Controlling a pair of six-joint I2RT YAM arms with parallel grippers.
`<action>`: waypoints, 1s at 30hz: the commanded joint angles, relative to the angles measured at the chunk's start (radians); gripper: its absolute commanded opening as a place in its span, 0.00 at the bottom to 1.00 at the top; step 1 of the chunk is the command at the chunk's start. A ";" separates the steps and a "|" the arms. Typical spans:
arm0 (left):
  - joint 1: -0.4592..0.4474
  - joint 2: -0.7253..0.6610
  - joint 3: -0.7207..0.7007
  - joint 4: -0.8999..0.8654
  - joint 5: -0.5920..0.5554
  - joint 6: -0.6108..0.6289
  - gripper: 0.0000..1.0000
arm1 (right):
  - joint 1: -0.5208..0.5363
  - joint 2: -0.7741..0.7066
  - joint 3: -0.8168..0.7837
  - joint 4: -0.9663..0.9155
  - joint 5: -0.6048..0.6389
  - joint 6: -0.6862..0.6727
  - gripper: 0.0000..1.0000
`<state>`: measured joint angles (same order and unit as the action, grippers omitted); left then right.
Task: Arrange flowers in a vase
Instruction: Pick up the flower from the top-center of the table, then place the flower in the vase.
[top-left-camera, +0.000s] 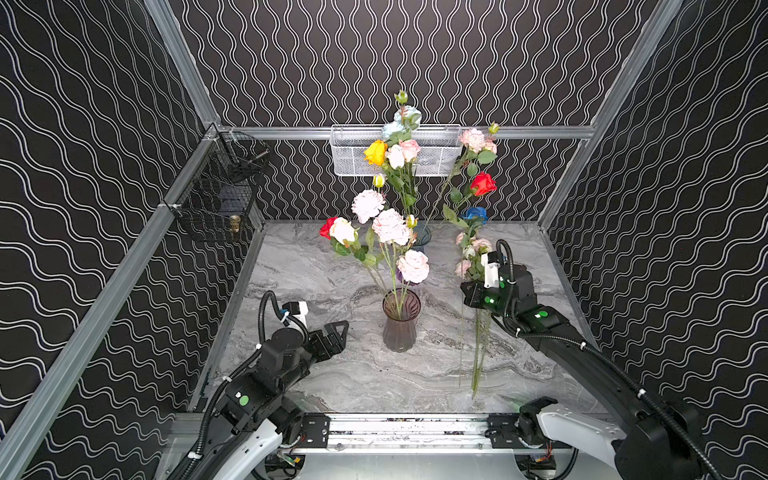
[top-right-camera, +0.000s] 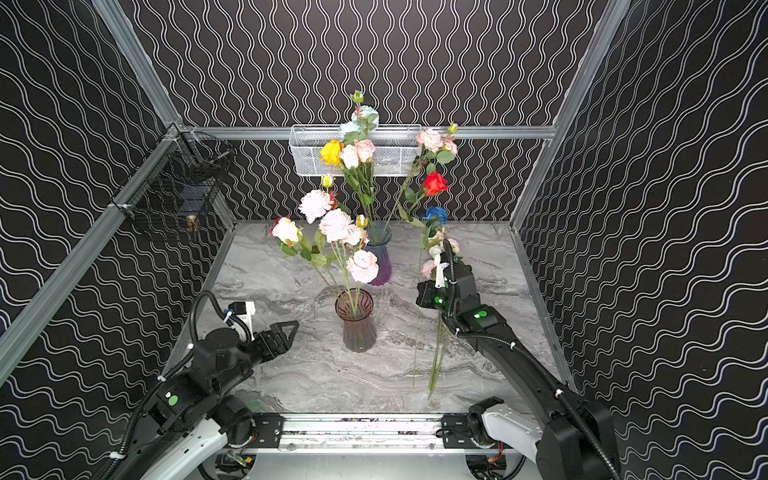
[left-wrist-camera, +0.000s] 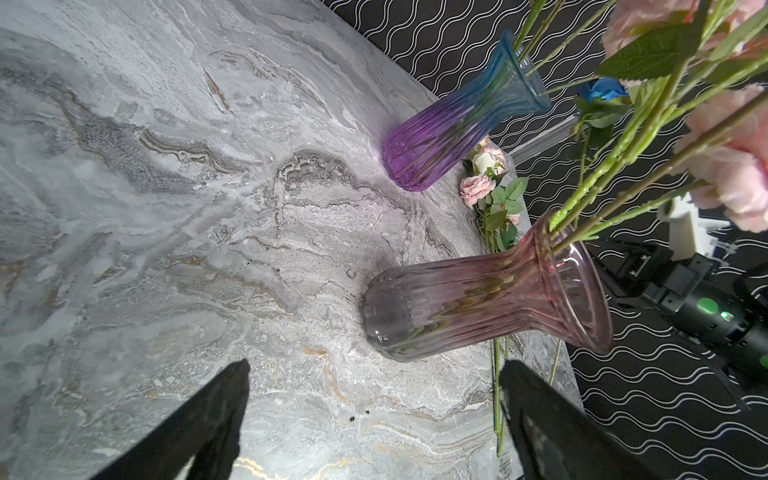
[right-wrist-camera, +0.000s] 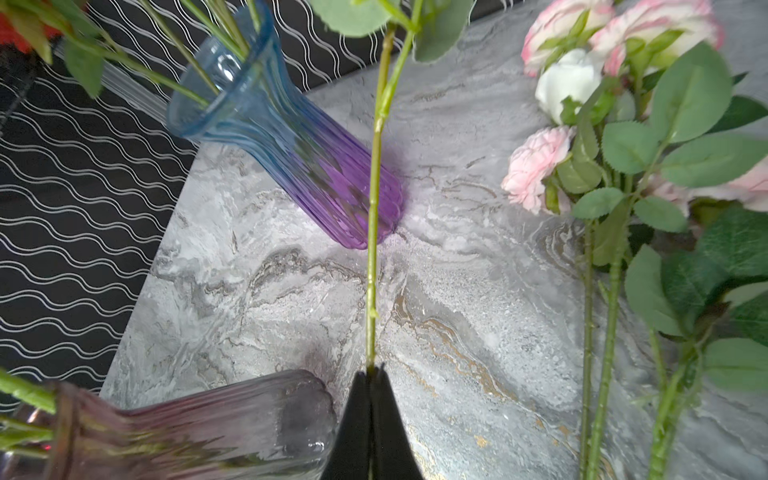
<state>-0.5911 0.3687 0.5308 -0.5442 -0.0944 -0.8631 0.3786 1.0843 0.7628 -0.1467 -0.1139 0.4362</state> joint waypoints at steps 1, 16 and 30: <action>0.000 -0.002 0.002 0.030 -0.016 0.015 0.97 | 0.001 -0.036 -0.011 0.050 0.049 0.008 0.00; 0.001 -0.078 -0.046 0.049 -0.015 0.006 0.98 | 0.006 -0.304 -0.127 0.220 0.130 -0.022 0.00; -0.001 -0.127 -0.123 0.232 0.131 -0.052 0.98 | 0.038 -0.483 -0.117 0.381 0.101 -0.099 0.00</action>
<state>-0.5911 0.2367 0.4133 -0.4103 -0.0147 -0.8944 0.4107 0.6056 0.6216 0.1184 0.0128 0.3691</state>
